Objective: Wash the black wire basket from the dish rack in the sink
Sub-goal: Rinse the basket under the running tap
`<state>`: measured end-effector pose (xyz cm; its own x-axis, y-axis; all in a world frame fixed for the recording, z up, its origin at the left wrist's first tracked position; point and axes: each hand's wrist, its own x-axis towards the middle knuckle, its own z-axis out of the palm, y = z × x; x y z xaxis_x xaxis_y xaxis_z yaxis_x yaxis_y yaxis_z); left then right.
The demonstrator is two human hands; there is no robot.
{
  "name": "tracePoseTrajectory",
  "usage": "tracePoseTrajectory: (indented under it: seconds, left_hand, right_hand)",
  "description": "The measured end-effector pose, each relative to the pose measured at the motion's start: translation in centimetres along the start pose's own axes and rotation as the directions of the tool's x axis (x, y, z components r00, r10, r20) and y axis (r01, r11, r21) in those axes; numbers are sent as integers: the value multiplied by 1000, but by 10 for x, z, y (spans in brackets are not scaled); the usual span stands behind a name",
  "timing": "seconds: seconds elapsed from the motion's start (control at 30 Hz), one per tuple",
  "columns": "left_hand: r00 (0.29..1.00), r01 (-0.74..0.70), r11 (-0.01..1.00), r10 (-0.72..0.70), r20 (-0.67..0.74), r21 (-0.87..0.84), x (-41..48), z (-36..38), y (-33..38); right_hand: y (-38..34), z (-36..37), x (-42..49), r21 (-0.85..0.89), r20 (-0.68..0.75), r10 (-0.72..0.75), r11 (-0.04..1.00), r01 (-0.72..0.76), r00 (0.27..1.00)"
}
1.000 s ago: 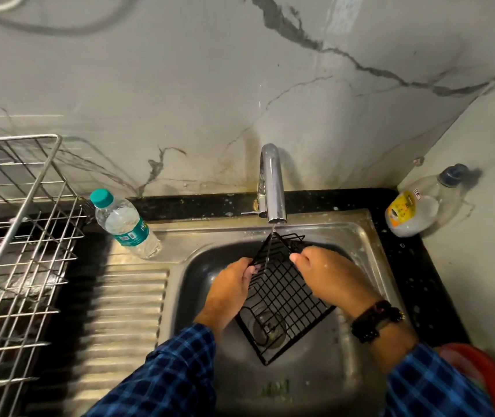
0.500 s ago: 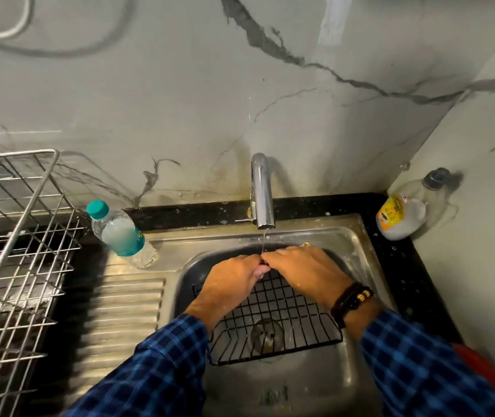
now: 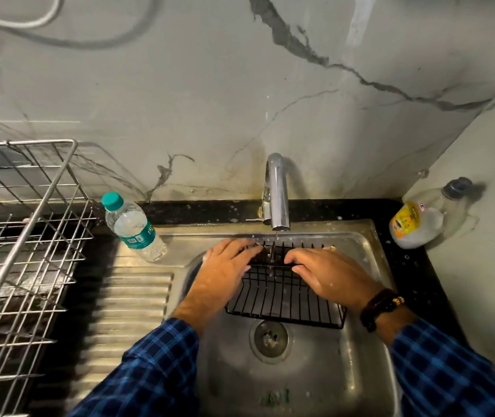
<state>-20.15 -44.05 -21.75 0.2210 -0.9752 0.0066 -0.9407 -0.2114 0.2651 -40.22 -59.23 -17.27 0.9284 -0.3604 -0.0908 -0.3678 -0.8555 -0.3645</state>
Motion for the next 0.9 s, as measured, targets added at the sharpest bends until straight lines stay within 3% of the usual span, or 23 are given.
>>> tracePoseTrajectory:
  seconds: [0.13, 0.2, 0.3, 0.37, 0.47, 0.53, 0.6, 0.67, 0.73, 0.83, 0.9]
  left_hand:
    - [990, 83, 996, -78, 122, -42, -15, -1, -11]
    - [966, 254, 954, -244, 80, -159, -19, 0, -7]
    - [862, 480, 768, -502, 68, -425, -24, 6, 6]
    - [803, 558, 651, -580, 136, -514, -27, 11, 8]
    - [757, 635, 595, -605, 245, -493, -30, 11, 5]
    - [738, 651, 539, -614, 280, -535, -29, 7, 11]
    - [765, 630, 602, -589, 260, -491, -26, -4, 27]
    - [829, 557, 745, -527, 187, -367, -24, -12, 43]
    - [866, 496, 806, -486, 119, -323, -26, -15, 55]
    - [865, 471, 740, -495, 85, -480, -38, -16, 52]
    - [911, 387, 699, -391, 132, -601, -52, -8, 37]
  right_hand:
    - [4, 5, -11, 79, -76, 45, 996, -39, 996]
    - [3, 8, -13, 122, -107, 85, 990, -72, 991]
    - [3, 12, -12, 131, -136, 135, 984, -117, 981]
    - [2, 16, -13, 103, -140, 146, 986, -132, 979]
    - [-7, 17, -11, -72, -176, 84, 993, -98, 981]
    - [-17, 18, -5, -259, -221, 102, 953, -159, 970]
    - [-35, 20, 7, -355, -112, 197, 908, -224, 974]
    - [-52, 24, 19, -246, 74, 189, 955, -166, 979]
    - [-60, 23, 28, -66, 265, 162, 986, -150, 951]
    - [-47, 19, 26, 205, 397, 149, 948, -245, 906]
    - [-39, 14, 18, 364, 395, 124, 888, -279, 910]
